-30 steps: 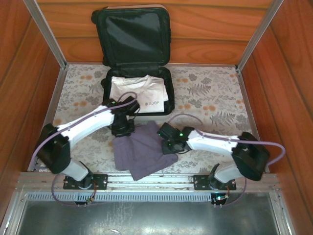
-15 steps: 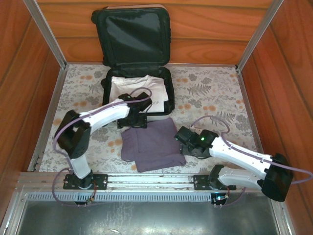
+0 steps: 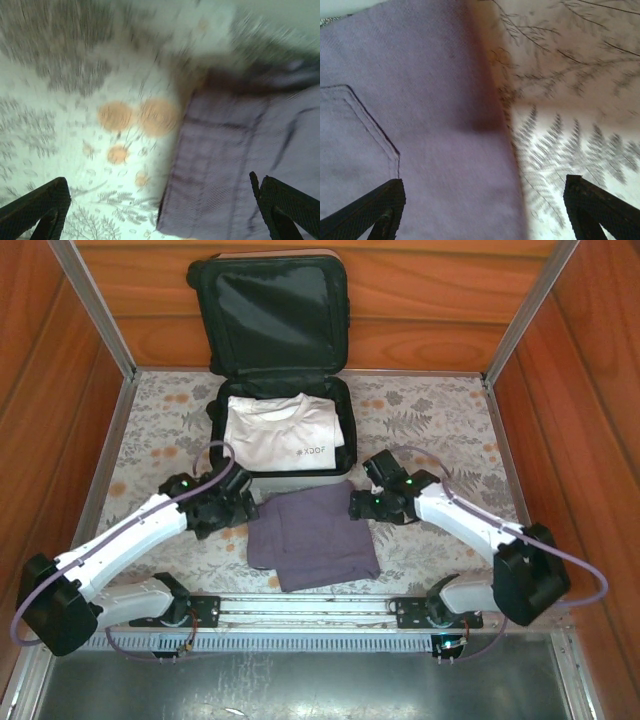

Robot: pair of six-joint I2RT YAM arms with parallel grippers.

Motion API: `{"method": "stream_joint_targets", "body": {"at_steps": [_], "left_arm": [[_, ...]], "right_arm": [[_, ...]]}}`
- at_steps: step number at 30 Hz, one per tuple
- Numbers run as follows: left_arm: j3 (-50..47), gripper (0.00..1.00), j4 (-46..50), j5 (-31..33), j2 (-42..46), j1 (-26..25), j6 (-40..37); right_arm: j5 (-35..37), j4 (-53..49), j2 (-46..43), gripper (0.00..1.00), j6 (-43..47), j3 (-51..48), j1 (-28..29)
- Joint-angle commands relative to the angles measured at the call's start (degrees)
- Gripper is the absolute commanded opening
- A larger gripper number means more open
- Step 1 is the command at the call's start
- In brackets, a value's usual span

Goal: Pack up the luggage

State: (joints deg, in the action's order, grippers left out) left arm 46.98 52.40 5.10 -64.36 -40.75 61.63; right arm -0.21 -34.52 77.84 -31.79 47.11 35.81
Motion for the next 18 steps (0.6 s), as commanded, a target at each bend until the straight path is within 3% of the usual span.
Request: {"method": "stream_joint_targets", "body": {"at_steps": [1, 7, 18], "left_arm": [[-5.8, 1.0, -7.5, -5.1, 4.1, -1.4, 10.5], [-14.2, 1.0, -20.9, -8.3, 5.7, -1.7, 17.8], [-17.7, 0.98, -42.6, -12.1, -11.8, -7.1, 26.6]], "right_arm": [[-6.1, 6.0, 3.9, 0.89, 3.5, 0.2, -1.4], [-5.7, 6.3, 11.5, 0.88, 4.6, 1.9, -2.0], [-10.1, 11.3, 16.7, 0.76, 4.2, -1.2, -1.7]]}}
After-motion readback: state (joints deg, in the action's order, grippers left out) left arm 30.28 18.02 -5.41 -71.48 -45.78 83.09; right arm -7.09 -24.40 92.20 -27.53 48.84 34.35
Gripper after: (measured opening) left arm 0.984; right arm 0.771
